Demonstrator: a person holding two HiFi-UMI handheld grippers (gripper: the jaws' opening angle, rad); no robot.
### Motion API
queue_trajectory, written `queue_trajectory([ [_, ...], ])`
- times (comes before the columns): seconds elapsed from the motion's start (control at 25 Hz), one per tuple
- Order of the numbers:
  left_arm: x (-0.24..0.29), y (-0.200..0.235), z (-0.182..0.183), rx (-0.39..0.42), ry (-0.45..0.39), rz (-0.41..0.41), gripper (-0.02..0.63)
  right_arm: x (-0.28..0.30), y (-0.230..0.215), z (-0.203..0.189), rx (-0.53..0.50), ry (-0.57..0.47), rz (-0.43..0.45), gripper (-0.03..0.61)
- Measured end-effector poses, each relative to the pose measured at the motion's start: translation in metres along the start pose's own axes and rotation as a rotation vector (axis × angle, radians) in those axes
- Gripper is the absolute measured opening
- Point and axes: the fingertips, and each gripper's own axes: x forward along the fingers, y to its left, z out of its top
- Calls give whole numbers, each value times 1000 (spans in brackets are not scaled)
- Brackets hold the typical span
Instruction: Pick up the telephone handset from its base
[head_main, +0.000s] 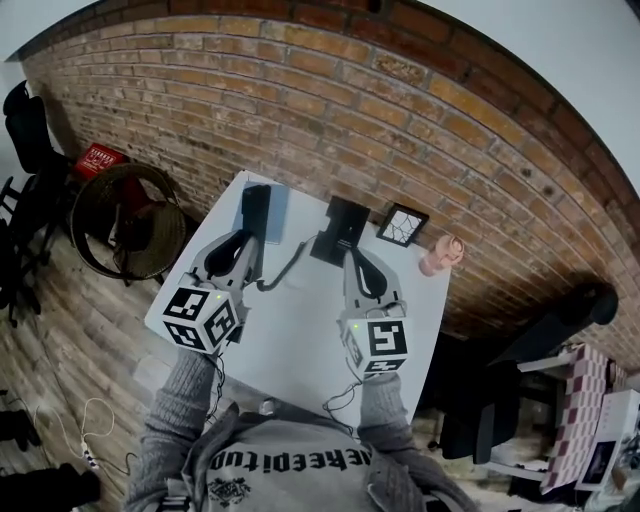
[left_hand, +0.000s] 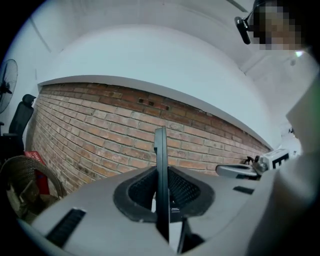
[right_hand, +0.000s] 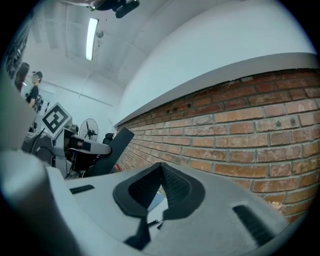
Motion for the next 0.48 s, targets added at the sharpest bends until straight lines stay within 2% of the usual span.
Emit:
queue_trajectory([
  [0.48,-60,2,27,22,-93,73,67,-29,25,28,-28,-47,6,6],
])
